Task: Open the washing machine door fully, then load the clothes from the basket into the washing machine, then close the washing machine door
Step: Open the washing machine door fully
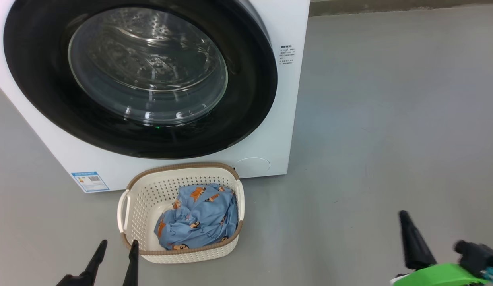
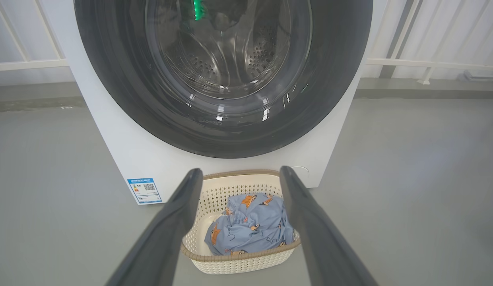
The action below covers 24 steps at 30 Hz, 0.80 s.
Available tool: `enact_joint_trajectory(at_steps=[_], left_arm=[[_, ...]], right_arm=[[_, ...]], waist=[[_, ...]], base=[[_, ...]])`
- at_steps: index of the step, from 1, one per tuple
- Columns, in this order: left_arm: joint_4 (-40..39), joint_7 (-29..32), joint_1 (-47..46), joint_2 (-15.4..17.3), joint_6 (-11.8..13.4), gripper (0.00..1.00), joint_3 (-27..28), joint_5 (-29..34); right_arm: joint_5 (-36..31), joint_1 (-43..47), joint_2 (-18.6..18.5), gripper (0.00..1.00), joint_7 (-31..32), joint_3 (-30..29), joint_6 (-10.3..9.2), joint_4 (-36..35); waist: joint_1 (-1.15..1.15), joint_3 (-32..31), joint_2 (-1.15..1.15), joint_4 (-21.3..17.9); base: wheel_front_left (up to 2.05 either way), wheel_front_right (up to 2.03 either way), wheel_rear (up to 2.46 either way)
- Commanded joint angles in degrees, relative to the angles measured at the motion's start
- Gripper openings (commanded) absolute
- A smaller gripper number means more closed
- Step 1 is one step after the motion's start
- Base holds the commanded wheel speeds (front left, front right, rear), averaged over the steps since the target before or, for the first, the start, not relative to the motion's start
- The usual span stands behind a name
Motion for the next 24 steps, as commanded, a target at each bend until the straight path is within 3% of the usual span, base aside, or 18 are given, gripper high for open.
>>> enact_joint_trajectory(at_steps=[1,9,10,13,18,24], left_arm=[[-1.6,-0.8,-0.5,0.7,0.6,1.00,1.8,-0.4],[-2.1,-0.8,0.1,0.7,0.6,1.00,1.6,-0.6],[-2.1,-0.8,0.3,0.7,0.7,1.00,1.6,-0.6],[-2.6,-0.8,0.5,0.7,1.2,1.00,1.9,-1.2],[-3.9,-0.8,0.7,0.7,1.3,1.00,2.2,-1.3],[-6.1,-0.8,0.3,0.7,1.6,1.00,3.5,-1.7]], right_arm=[[3.1,-1.9,-0.1,0.00,-0.7,0.5,-0.06,-0.9],[38.4,-4.4,0.0,0.00,-0.7,-6.8,-0.06,4.5],[45.7,-4.8,-1.8,0.00,0.0,-7.2,-0.06,5.0],[54.9,-5.6,-4.9,0.00,1.7,-9.6,-0.06,5.1],[63.6,-7.4,-9.6,0.00,4.8,-14.9,-0.06,5.7],[68.6,-11.4,-11.7,0.00,12.0,-17.8,-0.06,5.1]], waist=[[0.00,0.0,0.00,0.0],[0.00,0.4,0.00,1.0],[0.00,0.6,0.00,1.2],[0.00,1.4,0.00,1.5],[0.00,3.7,0.00,1.9],[0.00,8.4,0.00,1.9]], base=[[0.00,0.00,0.00],[0.00,0.00,0.00],[0.00,0.00,0.00],[0.00,0.00,0.00],[0.00,0.00,0.00],[0.00,0.00,0.00]])
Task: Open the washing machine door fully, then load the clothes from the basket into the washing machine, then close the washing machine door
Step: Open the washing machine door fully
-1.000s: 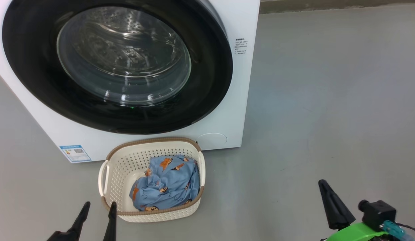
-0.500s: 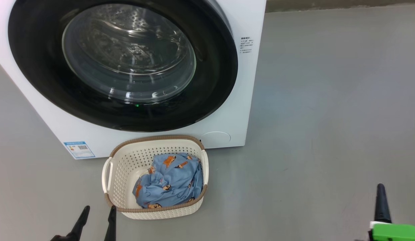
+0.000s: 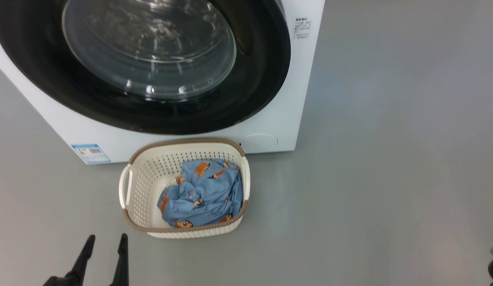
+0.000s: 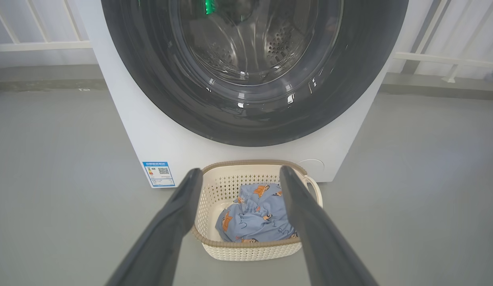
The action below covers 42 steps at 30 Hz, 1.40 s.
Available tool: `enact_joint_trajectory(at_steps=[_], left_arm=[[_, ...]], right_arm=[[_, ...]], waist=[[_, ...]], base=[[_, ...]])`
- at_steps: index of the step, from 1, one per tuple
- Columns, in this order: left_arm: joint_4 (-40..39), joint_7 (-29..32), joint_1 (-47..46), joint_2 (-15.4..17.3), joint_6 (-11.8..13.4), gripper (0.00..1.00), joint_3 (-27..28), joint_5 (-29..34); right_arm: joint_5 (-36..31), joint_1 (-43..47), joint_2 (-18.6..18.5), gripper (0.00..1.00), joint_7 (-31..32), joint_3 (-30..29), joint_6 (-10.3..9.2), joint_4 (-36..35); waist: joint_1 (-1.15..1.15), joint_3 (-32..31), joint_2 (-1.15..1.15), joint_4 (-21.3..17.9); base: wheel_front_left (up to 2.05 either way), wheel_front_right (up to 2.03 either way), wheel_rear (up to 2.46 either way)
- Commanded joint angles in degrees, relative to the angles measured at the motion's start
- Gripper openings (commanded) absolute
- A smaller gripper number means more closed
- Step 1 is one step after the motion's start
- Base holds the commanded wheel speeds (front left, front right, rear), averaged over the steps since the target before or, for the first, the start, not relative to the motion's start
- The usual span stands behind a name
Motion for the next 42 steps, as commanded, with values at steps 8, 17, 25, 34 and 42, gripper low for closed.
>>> enact_joint_trajectory(at_steps=[8,17,25,34,42], left_arm=[[-5.3,-0.6,-2.4,0.7,0.9,1.00,1.7,-0.3],[-8.0,-0.6,-4.7,0.7,2.1,1.00,-0.1,-0.7],[-9.5,-0.6,-6.7,0.7,2.8,1.00,-1.2,-0.4],[-9.6,-0.6,-7.0,0.7,2.7,1.00,-1.8,0.4],[-10.2,-0.6,-7.8,0.7,3.1,1.00,-4.0,0.2]], right_arm=[[3.7,-9.7,-3.6,0.00,12.5,-1.9,-0.06,-2.3],[3.0,-21.4,-5.1,0.00,22.2,-3.5,-0.06,-1.7],[0.3,-31.5,-5.0,0.00,28.4,-0.7,-0.06,-2.8],[-2.0,-39.5,-4.1,0.00,34.7,4.2,-0.06,-4.2],[-3.6,-46.4,-3.6,0.00,37.8,8.1,-0.06,-4.8]], waist=[[0.00,9.9,0.00,0.8],[0.00,18.6,0.00,1.8],[0.00,23.7,0.00,2.4],[0.00,26.0,0.00,3.3],[0.00,28.6,0.00,5.4]], base=[[0.00,0.00,0.00],[0.00,0.00,0.00],[0.00,0.00,0.00],[0.00,0.00,0.00],[0.00,0.00,0.00]])
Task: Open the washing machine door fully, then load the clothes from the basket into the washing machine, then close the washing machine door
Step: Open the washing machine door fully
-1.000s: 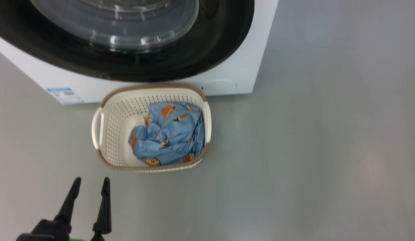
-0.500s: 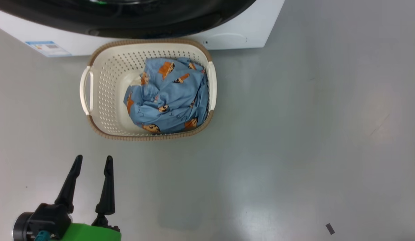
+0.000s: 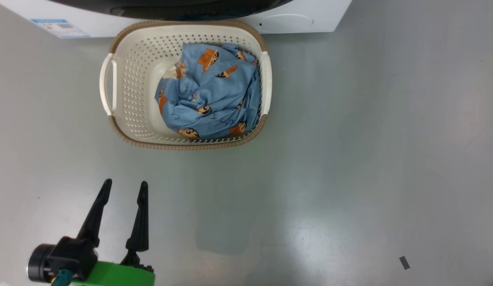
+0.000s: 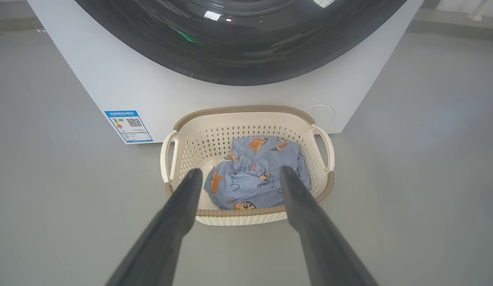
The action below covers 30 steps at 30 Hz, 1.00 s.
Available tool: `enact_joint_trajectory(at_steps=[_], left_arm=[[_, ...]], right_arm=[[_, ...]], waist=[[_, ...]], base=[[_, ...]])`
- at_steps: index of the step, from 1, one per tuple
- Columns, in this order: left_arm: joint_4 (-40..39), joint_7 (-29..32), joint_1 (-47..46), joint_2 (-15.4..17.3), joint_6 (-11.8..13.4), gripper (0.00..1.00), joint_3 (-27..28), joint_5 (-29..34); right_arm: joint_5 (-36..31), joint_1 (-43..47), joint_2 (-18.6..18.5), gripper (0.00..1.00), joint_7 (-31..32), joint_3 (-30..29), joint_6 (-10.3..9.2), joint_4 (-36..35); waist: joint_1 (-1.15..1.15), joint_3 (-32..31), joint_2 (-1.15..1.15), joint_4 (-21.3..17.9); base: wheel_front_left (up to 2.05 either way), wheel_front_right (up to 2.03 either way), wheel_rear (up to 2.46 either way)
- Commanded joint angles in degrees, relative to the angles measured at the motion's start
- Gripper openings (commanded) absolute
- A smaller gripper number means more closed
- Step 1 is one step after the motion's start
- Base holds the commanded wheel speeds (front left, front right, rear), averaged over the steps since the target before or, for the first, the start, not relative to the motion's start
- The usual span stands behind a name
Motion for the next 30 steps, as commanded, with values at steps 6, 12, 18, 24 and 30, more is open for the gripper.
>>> enact_joint_trajectory(at_steps=[6,12,18,24,30], left_arm=[[-2.4,-0.4,-1.0,0.7,1.9,1.00,0.2,-1.5],[-2.8,-0.4,-1.7,0.7,2.8,1.00,-1.6,-2.6],[-3.2,-0.4,-2.6,0.7,3.8,1.00,-2.7,-3.8],[-3.5,-0.4,-2.6,0.7,4.2,1.00,-2.6,-4.2],[-3.5,-0.4,-2.7,0.7,5.0,1.00,-3.1,-5.2]], right_arm=[[-1.6,-5.7,-0.4,0.00,1.9,3.1,-0.06,-1.7],[-3.2,-10.3,-0.3,0.00,2.9,6.6,-0.06,-1.6],[-4.6,-13.5,-0.3,0.00,3.1,9.6,-0.06,-1.1],[-4.5,-15.2,-0.1,0.00,2.8,11.3,-0.06,-0.5],[-4.2,-16.3,-0.8,0.00,2.7,12.2,-0.06,0.1]], waist=[[0.00,2.8,0.00,3.2],[0.00,5.5,0.00,5.5],[0.00,7.3,0.00,7.2],[0.00,7.8,0.00,8.6],[0.00,7.5,0.00,9.7]], base=[[0.00,0.00,0.00],[0.00,0.00,0.00],[0.00,0.00,0.00],[0.00,0.00,0.00],[0.00,0.00,0.00]])
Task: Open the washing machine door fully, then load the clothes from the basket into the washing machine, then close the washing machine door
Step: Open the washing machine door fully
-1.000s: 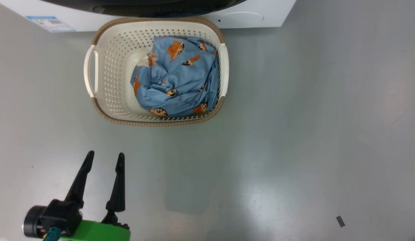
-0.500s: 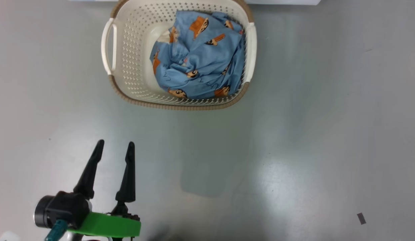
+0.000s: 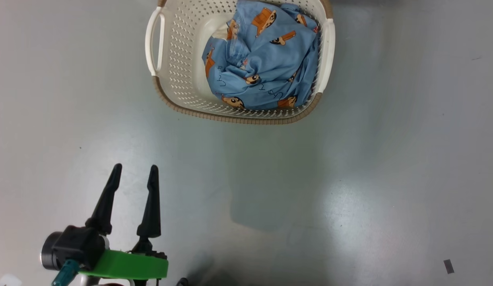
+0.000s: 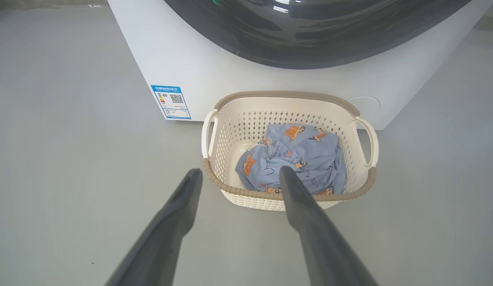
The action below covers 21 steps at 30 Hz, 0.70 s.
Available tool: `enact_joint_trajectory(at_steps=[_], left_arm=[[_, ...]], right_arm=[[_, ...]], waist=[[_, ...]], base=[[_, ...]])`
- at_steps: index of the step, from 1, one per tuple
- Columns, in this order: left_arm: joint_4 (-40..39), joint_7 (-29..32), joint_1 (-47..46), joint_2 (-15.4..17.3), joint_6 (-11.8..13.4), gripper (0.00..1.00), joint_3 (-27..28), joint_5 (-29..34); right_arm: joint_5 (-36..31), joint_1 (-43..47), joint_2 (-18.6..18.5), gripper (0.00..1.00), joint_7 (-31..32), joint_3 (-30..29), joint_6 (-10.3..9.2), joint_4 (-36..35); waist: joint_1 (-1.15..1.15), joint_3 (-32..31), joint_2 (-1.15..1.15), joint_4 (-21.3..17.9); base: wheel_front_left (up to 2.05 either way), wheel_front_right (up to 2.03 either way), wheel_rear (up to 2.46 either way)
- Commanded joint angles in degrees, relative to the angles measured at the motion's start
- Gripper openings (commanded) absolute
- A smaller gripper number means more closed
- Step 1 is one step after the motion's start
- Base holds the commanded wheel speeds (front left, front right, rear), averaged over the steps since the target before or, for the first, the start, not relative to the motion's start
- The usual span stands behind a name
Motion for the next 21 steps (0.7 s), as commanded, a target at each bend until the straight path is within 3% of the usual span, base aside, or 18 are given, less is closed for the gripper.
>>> enact_joint_trajectory(at_steps=[1,21], left_arm=[[-1.4,-0.4,0.3,0.8,0.5,1.00,1.7,-0.6],[-0.2,-0.4,0.4,0.8,0.8,1.00,0.8,-1.3]], right_arm=[[0.2,-1.0,0.5,0.00,-0.2,0.6,-0.06,-1.5],[1.2,-1.3,0.0,0.00,-0.4,2.7,-0.06,-1.2]], waist=[[0.00,-0.1,0.00,0.2],[0.00,-1.5,0.00,0.5]], base=[[0.00,0.00,0.00],[0.00,0.00,0.00]])
